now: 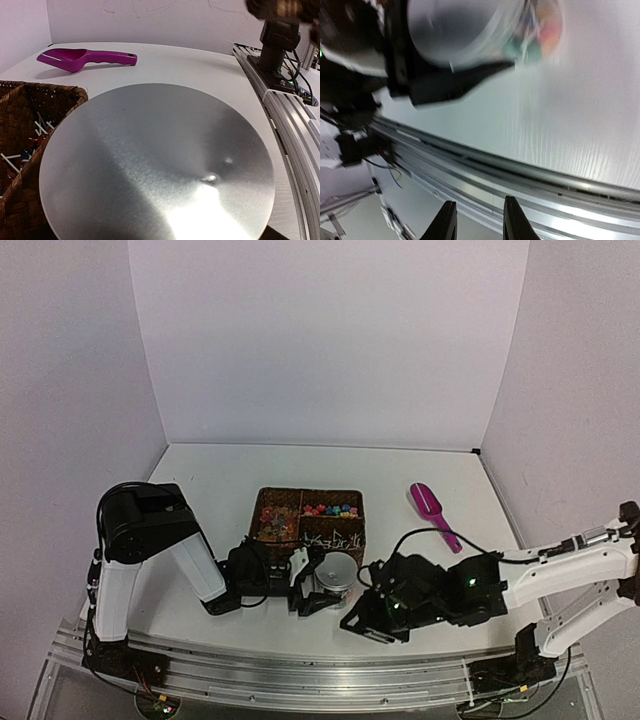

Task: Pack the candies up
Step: Screw the bottle lid onto the packing bottle, then reset both arms

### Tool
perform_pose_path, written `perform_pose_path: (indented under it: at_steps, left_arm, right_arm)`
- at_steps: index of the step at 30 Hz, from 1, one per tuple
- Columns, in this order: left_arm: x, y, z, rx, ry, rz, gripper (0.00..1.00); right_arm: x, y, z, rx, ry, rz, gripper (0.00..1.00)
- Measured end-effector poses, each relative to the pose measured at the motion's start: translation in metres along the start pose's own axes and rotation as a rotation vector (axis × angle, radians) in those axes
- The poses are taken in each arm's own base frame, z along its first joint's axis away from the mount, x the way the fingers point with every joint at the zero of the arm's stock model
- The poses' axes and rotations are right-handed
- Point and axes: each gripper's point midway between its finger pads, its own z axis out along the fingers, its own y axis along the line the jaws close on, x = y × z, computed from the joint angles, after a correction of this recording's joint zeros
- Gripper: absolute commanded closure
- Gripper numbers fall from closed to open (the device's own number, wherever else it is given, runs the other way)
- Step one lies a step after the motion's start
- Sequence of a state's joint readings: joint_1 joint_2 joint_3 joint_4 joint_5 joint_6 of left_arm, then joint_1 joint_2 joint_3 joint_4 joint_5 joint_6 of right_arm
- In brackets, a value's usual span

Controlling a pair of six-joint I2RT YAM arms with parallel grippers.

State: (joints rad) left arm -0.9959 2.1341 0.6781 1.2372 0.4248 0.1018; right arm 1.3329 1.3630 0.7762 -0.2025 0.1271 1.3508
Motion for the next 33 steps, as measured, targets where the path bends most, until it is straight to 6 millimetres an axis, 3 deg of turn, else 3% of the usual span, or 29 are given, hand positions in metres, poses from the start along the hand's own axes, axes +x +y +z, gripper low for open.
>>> perform_pose_path:
  at_steps: [6,9,12,18,33]
  left_arm:
    - [-0.001,-0.011,-0.001,0.062,0.010,0.029,0.36]
    - [-0.001,-0.017,-0.002,0.097,0.020,0.040,0.29]
    - [-0.001,-0.022,-0.003,0.129,0.033,0.043,0.21]
    - [-0.002,-0.026,-0.006,0.146,0.052,0.077,0.01]
    - [-0.011,-0.025,-0.015,0.128,0.072,0.154,0.00]
  right_arm:
    - [-0.118,0.029,-0.061,-0.101,-0.263,0.086,0.66]
    - [-0.158,0.032,-0.079,-0.100,-0.359,0.069,0.66]
    - [-0.182,0.017,-0.080,-0.036,-0.409,0.038,0.66]
    - [-0.198,-0.011,-0.071,0.089,-0.424,-0.033,0.64]
    - [-0.200,-0.011,-0.079,0.108,-0.439,-0.107,0.57]
